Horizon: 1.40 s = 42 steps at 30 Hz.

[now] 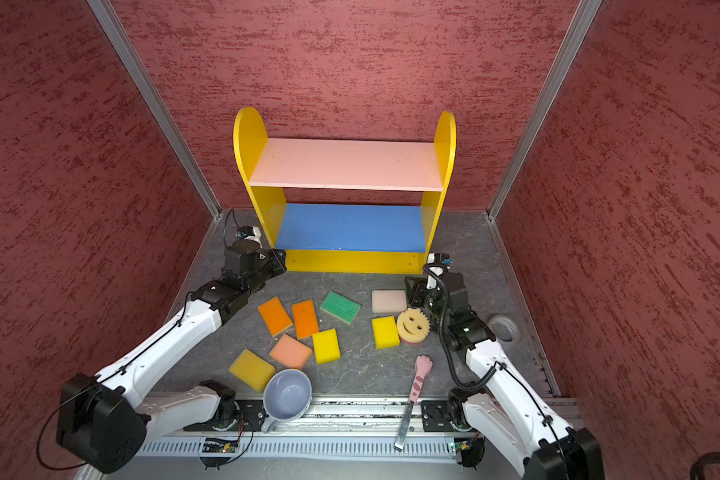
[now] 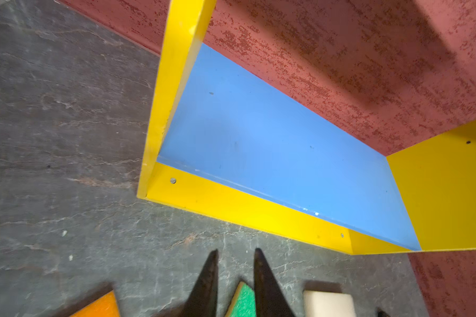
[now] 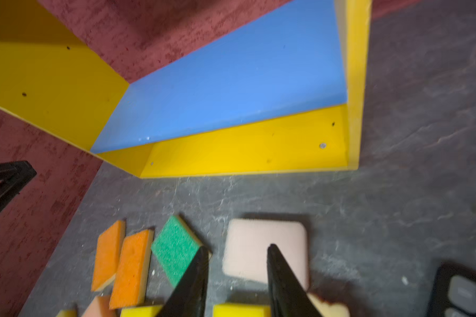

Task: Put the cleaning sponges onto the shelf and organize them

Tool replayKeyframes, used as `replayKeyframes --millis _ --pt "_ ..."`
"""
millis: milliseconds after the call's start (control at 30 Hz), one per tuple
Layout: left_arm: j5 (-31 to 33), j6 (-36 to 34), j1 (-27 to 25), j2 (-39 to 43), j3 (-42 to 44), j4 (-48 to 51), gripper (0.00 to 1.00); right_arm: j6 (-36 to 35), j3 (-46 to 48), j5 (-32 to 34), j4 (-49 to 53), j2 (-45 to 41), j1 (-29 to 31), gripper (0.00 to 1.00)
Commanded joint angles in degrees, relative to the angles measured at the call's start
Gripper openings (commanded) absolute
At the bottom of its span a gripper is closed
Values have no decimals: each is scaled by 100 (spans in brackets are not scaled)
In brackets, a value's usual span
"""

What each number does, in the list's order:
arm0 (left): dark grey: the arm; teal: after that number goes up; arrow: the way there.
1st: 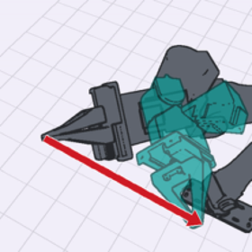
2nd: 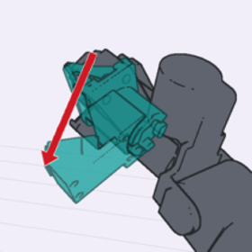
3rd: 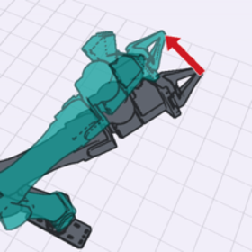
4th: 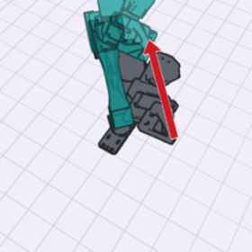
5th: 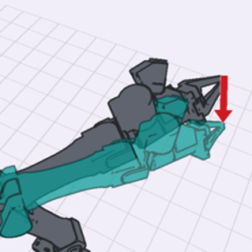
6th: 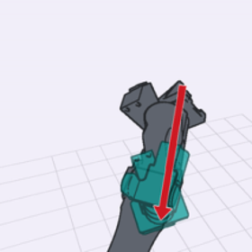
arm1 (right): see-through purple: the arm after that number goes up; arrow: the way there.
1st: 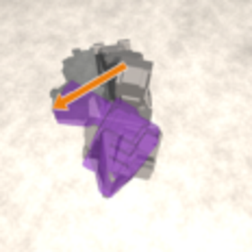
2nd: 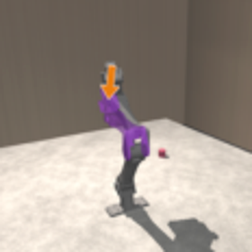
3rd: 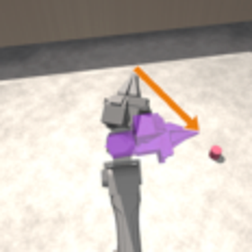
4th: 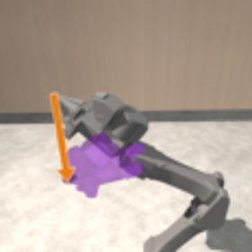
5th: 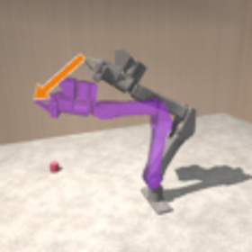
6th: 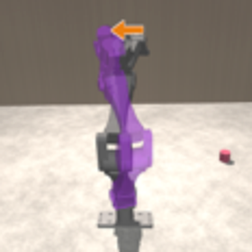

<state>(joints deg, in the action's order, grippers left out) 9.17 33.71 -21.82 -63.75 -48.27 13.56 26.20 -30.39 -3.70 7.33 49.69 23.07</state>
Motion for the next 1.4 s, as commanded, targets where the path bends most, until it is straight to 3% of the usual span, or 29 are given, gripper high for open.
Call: replayKeyframes --millis 0,167,333,500,533,700,800,867,933,1100,1233,1367 --pt "387 77 -100 486 310 617 42 40 71 936 406 78 672 44" --pt "750 368 -98 1051 599 1608 71 -48 -185 1637 114 770 1871 50" --pt "920 603 6 1326 768 2347 85 -185 -623 1613 -759 2009 2361 55" --pt "-88 557 600 1565 1130 2235 92 -159 -1400 994 -1504 3300 2519 54" --pt "-262 561 729 1587 1201 2228 100 -186 -1564 918 -1555 3570 2575 54" --pt "-668 439 1064 1817 1506 2296 98 -319 -2679 926 -1166 4682 2918 54" --pt "-881 460 1074 1966 1708 2260 85 -232 -2994 773 -1182 5029 2975 55" --pt "-1014 569 1075 2014 1850 2238 72 -203 -3146 736 -1176 5192 2980 55" --pt "-1169 677 1062 2016 2009 2193 68 -236 -3323 765 -1066 5331 2975 55" --pt "-1088 900 1022 1955 2277 2226 67 -317 -3556 453 -1133 5661 2974 53" --pt "-961 1066 1013 1926 2407 2147 68 -345 -3832 173 -1075 5920 3045 43" --pt "-1084 1086 1013 1631 2531 1644 65 -377 -3939 64 -1091 6030 3131 40"
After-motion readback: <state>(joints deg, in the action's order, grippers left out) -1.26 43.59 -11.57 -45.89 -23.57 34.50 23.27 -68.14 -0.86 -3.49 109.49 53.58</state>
